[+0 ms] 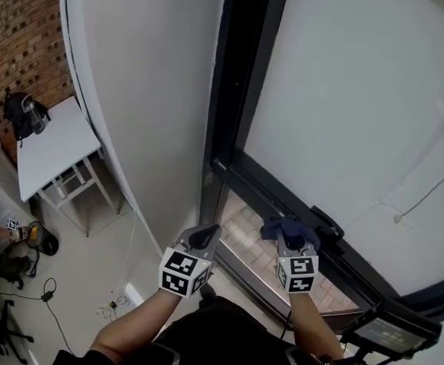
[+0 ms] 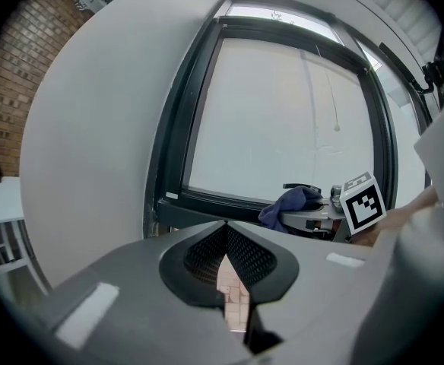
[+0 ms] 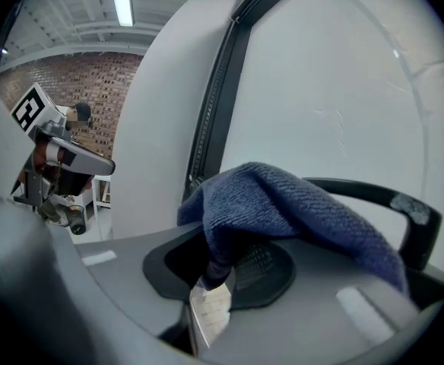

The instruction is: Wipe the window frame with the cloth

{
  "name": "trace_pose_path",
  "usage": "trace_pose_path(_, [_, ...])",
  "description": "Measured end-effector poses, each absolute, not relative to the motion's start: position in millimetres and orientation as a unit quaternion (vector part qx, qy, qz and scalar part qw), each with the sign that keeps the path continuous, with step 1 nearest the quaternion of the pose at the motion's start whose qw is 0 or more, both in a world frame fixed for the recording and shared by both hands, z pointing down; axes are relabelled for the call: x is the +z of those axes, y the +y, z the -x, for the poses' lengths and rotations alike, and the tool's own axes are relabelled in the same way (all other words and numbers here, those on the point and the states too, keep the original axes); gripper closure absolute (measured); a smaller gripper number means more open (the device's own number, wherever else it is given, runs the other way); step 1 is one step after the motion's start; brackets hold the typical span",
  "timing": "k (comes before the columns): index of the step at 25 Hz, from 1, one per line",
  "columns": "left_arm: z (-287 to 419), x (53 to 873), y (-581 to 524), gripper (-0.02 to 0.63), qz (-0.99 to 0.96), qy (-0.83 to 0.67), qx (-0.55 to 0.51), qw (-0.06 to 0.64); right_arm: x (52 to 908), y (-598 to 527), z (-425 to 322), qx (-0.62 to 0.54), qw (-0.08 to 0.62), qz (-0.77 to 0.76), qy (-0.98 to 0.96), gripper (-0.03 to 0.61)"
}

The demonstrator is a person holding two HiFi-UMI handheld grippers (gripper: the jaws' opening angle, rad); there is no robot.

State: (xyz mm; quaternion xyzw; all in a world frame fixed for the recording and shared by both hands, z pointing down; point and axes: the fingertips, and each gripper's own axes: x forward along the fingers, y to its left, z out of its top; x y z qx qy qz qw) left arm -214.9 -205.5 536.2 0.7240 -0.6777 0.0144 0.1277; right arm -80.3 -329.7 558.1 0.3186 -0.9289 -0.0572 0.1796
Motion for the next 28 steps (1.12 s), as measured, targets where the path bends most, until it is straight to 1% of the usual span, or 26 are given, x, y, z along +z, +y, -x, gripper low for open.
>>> trace_pose_path(8, [235, 539, -226, 0.620, -0.715, -0.688, 0.018, 0.128, 562, -341, 130, -0.055, 0.170, -0.311, -0.933, 0.511])
trace_pose_path(16, [252, 541, -235, 0.620, -0.707, -0.695, 0.019, 0.130, 566, -344, 167, -0.056, 0.176, -0.302, -0.935, 0.511])
trace_pose_path(28, [307, 541, -233, 0.620, -0.660, -0.739, 0.006, 0.137, 567, -352, 229, -0.065, 0.185, -0.288, -0.937, 0.509])
